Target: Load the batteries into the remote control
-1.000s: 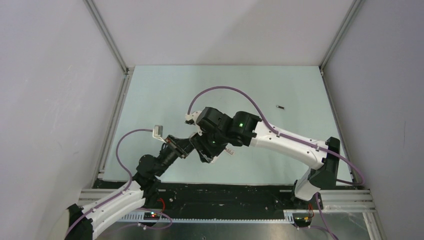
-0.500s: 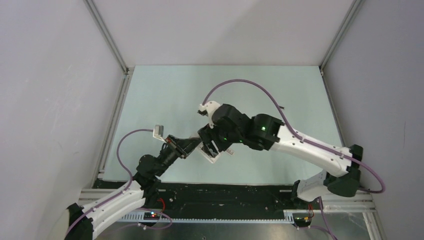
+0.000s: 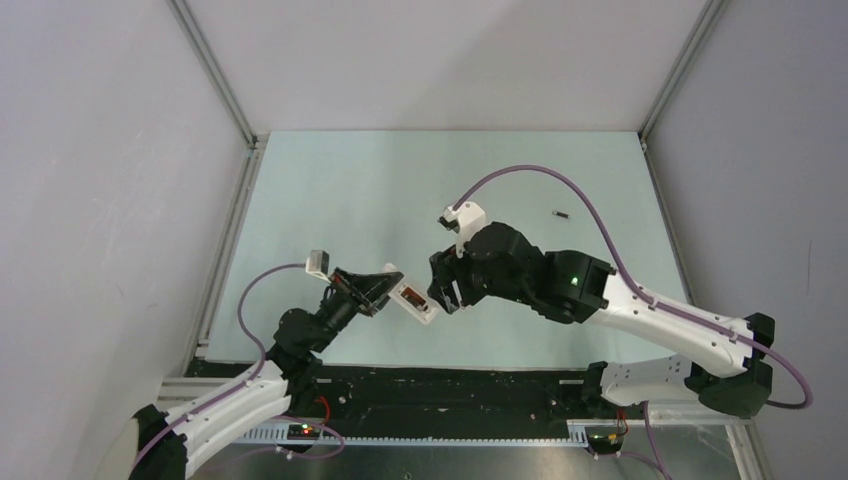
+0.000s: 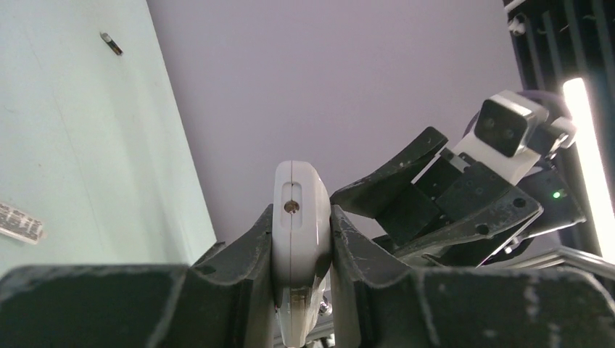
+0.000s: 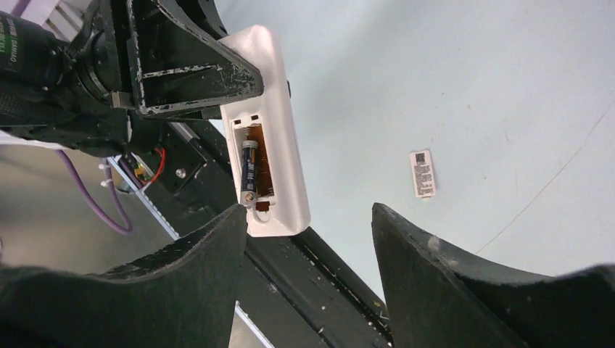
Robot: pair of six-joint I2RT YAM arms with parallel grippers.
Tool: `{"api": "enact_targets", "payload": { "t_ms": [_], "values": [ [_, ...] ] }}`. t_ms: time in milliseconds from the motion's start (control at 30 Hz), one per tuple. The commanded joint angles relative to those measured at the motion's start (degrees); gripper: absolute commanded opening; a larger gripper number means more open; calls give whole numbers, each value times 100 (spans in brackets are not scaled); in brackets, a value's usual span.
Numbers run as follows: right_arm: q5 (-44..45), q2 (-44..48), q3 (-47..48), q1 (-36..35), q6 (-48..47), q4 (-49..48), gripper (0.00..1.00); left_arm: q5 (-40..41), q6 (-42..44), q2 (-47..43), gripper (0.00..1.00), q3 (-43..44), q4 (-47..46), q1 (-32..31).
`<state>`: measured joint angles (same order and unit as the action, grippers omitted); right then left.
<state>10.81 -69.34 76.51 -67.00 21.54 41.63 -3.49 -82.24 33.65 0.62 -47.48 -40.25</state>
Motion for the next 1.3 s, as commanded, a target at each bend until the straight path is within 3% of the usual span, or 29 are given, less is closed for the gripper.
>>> {"api": "enact_targets", "payload": {
  "t_ms": [0, 200, 467, 633, 833, 1067, 1267],
  "values": [
    [269, 266, -201, -18, 130, -520, 67, 229, -702, -78, 0, -536, -288, 26],
    [264, 345, -347, -12, 207, -860, 70, 529, -1192, -232, 0, -575, -142, 19],
    [241, 265, -414, -21, 223, -1155, 72, 551, -1099, -303, 0, -522, 108, 20],
    [-32, 580, -915, -49, 255, -1991, 74, 534, -1010, -372, 0, -498, 166, 17],
    [-300, 764, -1276, 27, 263, -2285, 77, 449, -935, -429, 0, -495, 219, 19],
    [-808, 1158, -1429, 14, -173, -2685, 50, 407, -900, -484, 0, -516, 302, 23],
    [-2039, 1209, -1435, 108, -809, -2738, 39, 242, -783, -420, 0, -417, 348, 17]
  ]
}}
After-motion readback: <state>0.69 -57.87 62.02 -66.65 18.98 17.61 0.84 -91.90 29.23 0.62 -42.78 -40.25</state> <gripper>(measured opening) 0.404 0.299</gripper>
